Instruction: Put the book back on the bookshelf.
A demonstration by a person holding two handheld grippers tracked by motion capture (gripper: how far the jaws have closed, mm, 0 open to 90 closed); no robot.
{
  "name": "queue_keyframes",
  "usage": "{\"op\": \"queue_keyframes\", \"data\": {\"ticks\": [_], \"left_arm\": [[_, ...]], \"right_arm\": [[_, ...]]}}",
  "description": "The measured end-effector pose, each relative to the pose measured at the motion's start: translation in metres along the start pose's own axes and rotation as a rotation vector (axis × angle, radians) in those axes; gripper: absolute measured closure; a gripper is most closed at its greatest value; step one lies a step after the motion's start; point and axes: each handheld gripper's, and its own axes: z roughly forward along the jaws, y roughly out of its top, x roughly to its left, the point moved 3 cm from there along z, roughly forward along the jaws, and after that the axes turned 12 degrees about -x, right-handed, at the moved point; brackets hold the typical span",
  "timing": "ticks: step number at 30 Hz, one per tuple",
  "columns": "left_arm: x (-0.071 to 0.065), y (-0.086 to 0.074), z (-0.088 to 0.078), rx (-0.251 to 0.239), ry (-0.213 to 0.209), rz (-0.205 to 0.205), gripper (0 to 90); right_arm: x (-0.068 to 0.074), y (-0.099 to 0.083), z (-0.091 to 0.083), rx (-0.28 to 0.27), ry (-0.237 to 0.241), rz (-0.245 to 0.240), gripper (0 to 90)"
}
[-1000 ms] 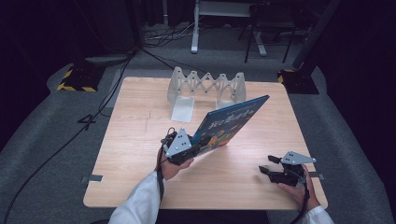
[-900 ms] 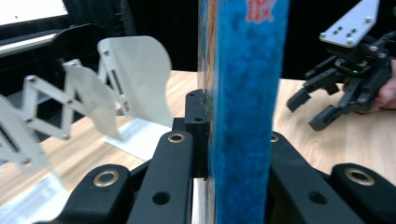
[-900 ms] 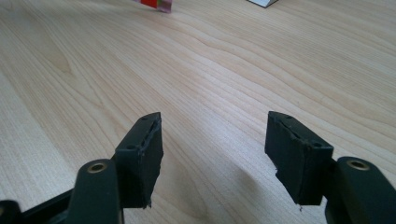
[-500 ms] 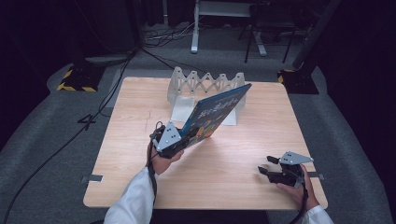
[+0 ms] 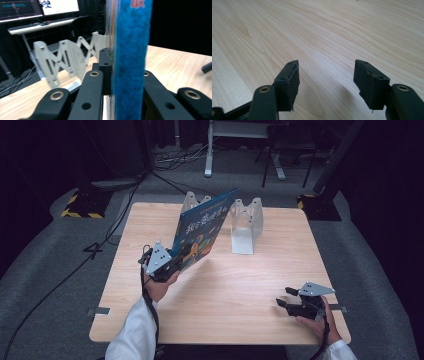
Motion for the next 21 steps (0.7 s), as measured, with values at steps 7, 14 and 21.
{"op": "queue_keyframes", "data": {"ticks": [7, 14, 21], "left_arm": [[0.014, 0.000, -0.007, -0.011, 0.050, -0.021, 83.0], [0.024, -0.006, -0.006, -0.003, 0.102, -0.042, 82.9], [0.028, -0.014, 0.003, 0.002, 0.131, -0.063, 82.8]], "right_arm": [[0.000, 0.000, 0.000, 0.003, 0.003, 0.003, 38.3], [0.000, 0.000, 0.000, 0.002, 0.003, 0.001, 38.3], [0.000, 0.000, -0.001, 0.002, 0.003, -0.004, 38.3]]}}
